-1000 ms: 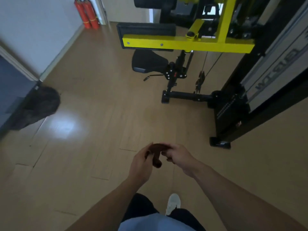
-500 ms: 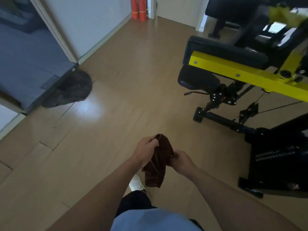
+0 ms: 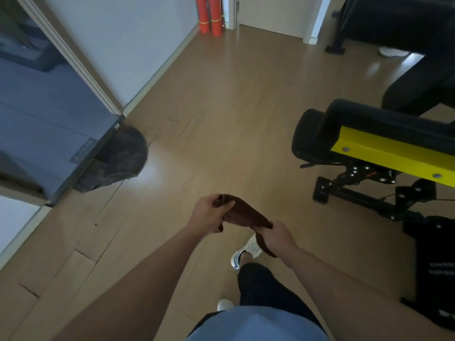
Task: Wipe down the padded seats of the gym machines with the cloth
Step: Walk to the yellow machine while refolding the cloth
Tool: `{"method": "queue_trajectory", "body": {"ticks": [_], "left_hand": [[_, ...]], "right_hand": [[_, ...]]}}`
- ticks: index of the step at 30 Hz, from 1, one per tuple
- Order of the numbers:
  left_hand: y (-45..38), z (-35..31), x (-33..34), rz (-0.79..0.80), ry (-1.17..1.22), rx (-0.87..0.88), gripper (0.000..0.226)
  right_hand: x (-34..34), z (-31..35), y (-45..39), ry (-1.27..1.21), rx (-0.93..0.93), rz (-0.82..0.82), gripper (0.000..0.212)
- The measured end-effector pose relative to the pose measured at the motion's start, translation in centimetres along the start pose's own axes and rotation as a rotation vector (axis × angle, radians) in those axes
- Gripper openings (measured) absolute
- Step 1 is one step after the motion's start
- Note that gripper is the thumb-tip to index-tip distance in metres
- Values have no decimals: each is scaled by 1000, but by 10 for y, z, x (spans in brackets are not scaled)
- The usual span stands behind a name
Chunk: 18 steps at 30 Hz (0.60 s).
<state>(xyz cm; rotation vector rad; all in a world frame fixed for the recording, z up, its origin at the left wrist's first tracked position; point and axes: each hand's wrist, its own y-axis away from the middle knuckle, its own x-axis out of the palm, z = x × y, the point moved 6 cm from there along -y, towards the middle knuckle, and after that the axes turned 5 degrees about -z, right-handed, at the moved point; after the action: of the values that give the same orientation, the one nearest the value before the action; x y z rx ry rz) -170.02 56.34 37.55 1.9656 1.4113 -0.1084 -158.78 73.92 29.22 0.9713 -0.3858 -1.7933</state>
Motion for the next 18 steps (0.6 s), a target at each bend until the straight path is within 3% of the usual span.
{"method": "queue_trajectory", "body": {"ticks": [5,10,15,18], "left_hand": [[-83,-52,-6,100,-138,-27,23],[-165,-104,-18,119,-228,18,12],[-244,-151,-22,111,-425,110,20],[-294,-174,-26,32,-554,150,38]], "right_hand": [[2,57,-90,-209,208,-31,28],[-12,141,-148,-230,272,-94,26],[-40,203,-203,-309,286,-214,20],[-56,215,-236,-403,319,-264,19]]}}
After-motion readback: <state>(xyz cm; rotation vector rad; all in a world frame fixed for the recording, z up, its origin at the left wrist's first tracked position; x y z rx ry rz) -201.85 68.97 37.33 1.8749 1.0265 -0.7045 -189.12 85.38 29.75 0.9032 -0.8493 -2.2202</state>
